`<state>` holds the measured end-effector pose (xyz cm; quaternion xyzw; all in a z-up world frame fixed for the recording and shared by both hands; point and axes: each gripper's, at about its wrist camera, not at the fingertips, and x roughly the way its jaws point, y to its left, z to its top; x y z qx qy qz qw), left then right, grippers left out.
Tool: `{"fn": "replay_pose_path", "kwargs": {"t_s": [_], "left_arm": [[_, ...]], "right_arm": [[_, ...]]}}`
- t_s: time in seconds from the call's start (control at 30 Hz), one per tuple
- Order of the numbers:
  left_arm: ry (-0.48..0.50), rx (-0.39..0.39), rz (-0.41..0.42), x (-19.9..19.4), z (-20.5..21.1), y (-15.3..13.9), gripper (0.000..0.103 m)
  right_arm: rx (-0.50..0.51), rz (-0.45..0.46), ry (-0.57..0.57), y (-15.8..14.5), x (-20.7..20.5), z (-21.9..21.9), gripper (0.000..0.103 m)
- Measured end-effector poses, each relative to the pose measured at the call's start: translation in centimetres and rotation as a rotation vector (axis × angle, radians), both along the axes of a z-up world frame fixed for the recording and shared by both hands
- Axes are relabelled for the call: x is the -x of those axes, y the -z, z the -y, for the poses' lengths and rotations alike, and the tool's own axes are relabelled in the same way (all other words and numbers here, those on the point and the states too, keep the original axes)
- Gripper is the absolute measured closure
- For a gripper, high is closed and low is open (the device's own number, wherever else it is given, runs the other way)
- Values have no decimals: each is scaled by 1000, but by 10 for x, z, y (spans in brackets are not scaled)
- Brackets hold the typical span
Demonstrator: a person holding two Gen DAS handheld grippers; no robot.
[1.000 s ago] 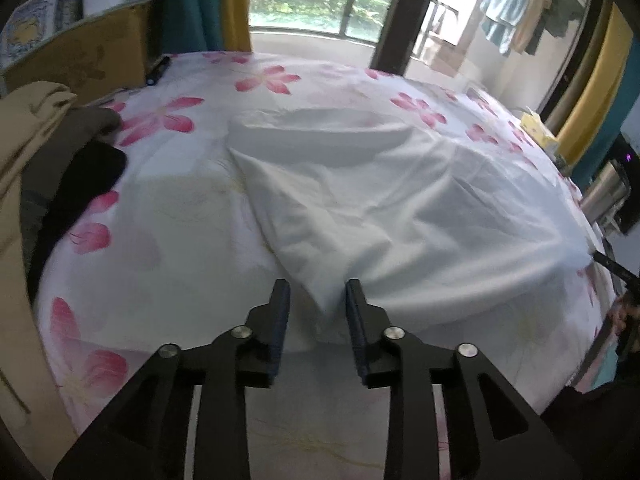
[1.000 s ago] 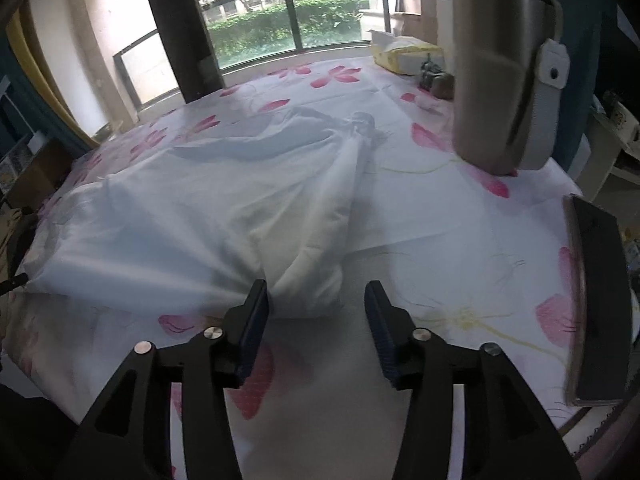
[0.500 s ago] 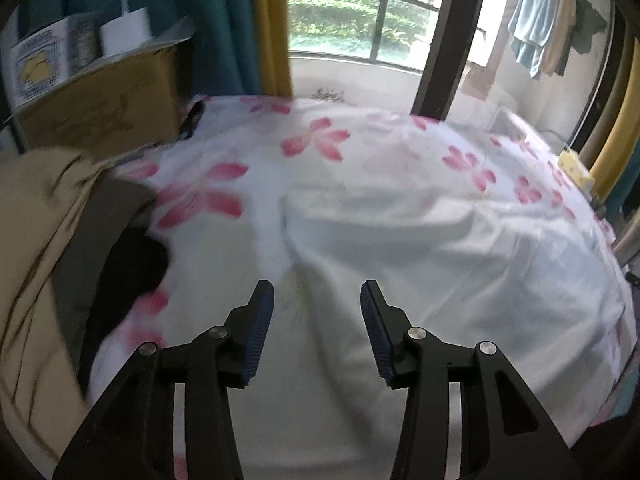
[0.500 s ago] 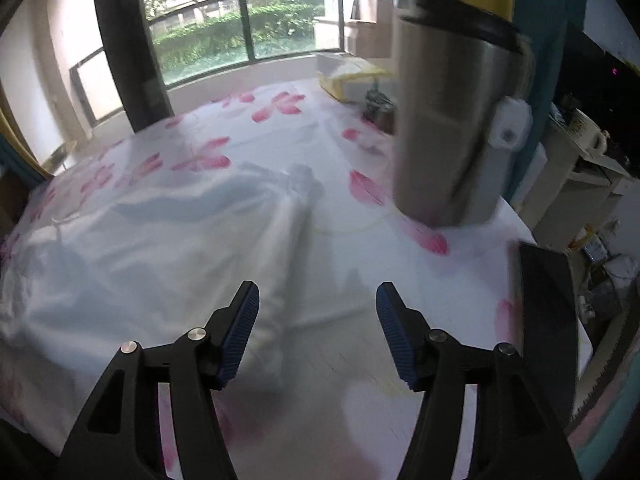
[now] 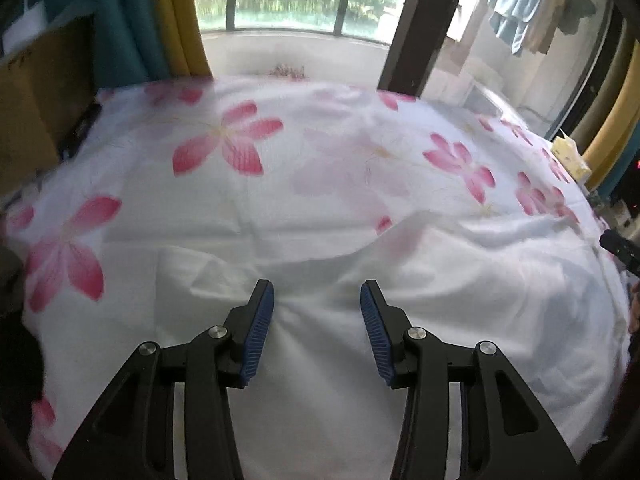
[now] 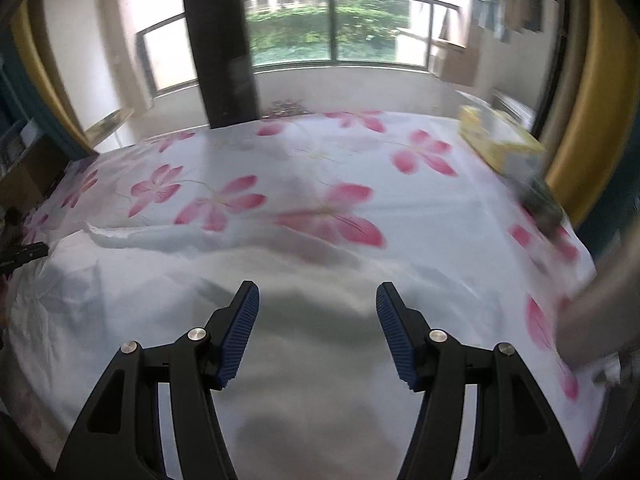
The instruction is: Fold large clothes
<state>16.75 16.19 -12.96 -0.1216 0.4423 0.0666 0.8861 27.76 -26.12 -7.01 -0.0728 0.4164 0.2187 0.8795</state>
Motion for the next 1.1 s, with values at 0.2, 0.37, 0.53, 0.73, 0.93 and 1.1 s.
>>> {"fn": "replay_pose_path", "kwargs": {"t_s": [0.2,0.37,0.53,0.73,0.93,1.1], "left_arm": [[-23,-28,-2,-15,-11,0,55],[-48,-96,-13,-27,-19,2,55],[-46,-145,-27,-41,-19,3,55],[-43,-110,-22,-49,-20,-8,55],[49,-34,45,-47,7,-30,55],[191,6,28,-68,53,-32,55]], "right_arm": [[51,-40,-84,21,-22,-42,42],[126,-45,-74,37,-41,-55,42],[130,-27,-5,36,-62,-48,42],[103,-4,46,30,-70,-38,42],[58,-24,-1,22,-59,-30,42],[69,-33,-4,23,-47,-16,42]]}}
